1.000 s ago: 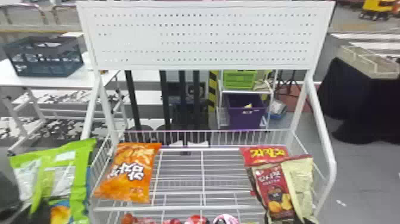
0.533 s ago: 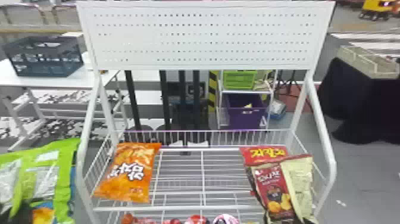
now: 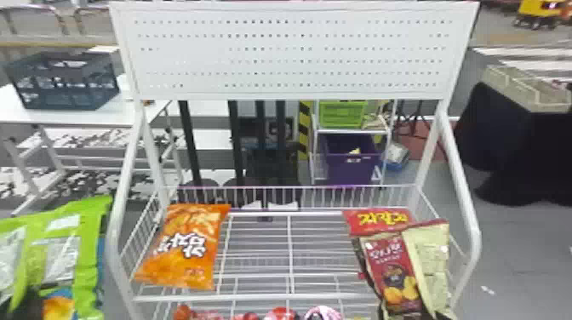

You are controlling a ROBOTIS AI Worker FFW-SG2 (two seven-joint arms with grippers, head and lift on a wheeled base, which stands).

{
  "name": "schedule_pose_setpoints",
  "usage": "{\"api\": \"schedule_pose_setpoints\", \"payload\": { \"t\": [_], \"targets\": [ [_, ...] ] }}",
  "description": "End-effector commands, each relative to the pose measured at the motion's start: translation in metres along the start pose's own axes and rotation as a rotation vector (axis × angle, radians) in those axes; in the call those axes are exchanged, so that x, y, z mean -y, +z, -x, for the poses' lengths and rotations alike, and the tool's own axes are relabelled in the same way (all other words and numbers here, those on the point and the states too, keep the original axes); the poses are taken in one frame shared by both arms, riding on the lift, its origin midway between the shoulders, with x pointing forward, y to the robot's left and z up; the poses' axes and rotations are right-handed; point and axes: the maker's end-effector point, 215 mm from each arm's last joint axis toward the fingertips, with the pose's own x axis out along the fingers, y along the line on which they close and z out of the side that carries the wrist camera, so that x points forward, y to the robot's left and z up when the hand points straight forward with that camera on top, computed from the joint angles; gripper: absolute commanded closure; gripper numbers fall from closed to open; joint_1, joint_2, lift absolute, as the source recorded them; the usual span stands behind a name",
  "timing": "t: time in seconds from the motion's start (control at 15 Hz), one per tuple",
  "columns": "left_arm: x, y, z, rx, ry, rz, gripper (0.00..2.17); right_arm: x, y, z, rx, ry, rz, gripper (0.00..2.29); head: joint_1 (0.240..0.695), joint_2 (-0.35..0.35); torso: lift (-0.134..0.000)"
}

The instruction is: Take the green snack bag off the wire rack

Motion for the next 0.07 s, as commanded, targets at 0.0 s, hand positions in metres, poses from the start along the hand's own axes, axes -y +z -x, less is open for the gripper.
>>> {"api": "schedule_pose_setpoints", "payload": {
  "t": [0.0],
  "targets": [
    [0.0004, 0.0006, 0.0000, 0.001, 0.001, 0.002, 1.71, 0.0006, 0.0001, 0.0006, 0.001, -0.001, 0.000, 2.24, 0.499, 0.000, 0.000]
  ]
}}
